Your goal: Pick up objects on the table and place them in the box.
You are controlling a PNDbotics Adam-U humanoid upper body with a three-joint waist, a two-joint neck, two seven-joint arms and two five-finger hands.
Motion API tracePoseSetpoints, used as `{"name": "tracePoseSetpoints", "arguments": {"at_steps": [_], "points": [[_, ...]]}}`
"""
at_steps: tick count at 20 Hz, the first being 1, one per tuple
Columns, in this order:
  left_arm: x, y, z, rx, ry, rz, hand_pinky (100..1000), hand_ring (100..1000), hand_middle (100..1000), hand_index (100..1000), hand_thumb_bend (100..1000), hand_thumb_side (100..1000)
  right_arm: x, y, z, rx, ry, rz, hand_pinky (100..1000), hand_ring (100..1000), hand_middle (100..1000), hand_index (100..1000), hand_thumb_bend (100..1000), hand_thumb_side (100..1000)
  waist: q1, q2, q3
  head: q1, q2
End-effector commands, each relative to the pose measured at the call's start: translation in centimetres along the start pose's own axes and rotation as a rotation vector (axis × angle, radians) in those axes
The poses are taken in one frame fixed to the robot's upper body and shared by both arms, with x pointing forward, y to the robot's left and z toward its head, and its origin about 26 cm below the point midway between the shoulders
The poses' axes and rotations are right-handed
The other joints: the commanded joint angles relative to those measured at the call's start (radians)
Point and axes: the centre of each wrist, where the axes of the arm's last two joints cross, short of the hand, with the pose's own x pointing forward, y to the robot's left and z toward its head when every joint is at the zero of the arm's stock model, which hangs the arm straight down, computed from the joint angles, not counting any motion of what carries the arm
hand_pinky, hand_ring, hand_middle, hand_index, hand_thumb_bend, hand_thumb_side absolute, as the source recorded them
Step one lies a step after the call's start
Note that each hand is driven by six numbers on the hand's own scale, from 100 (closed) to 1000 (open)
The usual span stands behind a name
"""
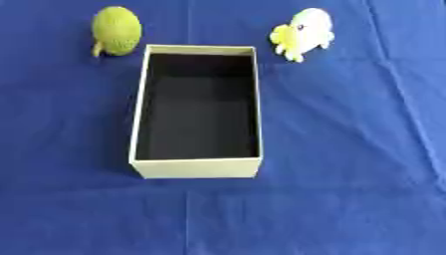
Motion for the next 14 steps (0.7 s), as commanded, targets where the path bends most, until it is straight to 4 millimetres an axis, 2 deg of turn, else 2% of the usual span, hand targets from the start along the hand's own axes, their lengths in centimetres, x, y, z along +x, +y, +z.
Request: {"name": "tracePoseSetpoints", "arguments": {"at_steps": [1, 4, 6, 8, 11, 14], "points": [[0.5, 0.6, -0.7, -0.004, -0.039, -0.012, 764, 764, 745, 892, 100, 479, -0.3, -1.2, 0.1, 0.009, -0.004, 0.035, 850, 900, 839, 927, 100, 100, 0.002, -0.026, 0.002, -0.001, -0.013], [0.5, 0.6, -0.7, -0.003, -0.040, -0.011, 763, 763, 745, 891, 100, 481, -0.4, -1.3, 0.1, 0.002, 0.001, 0.031, 851, 902, 847, 931, 100, 103, 0.002, -0.026, 0.001, -0.001, -0.012], [0.5, 0.6, -0.6, -0.005, -0.039, -0.009, 763, 763, 745, 891, 100, 484, -0.6, -1.2, 0.1, 0.044, -0.004, 0.046, 853, 912, 881, 946, 100, 129, 0.002, -0.027, 0.000, -0.006, -0.010], [0.5, 0.5, -0.6, -0.007, -0.037, -0.005, 763, 763, 745, 891, 100, 485, -0.9, -1.0, -0.1, 0.095, -0.015, 0.071, 854, 916, 886, 945, 130, 117, 0.002, -0.028, 0.001, -0.013, -0.012], [0.5, 0.5, -0.5, -0.011, -0.032, -0.004, 762, 762, 745, 891, 100, 487, -1.7, -0.3, -0.3, 0.175, -0.024, 0.104, 860, 925, 905, 949, 264, 120, 0.004, -0.030, 0.002, -0.020, -0.017], [0.5, 0.4, -0.5, -0.016, -0.030, -0.001, 762, 762, 745, 891, 100, 487, -2.7, 1.1, -0.5, 0.260, -0.028, 0.115, 864, 929, 907, 950, 322, 121, 0.005, -0.034, 0.004, -0.022, -0.016]]}}
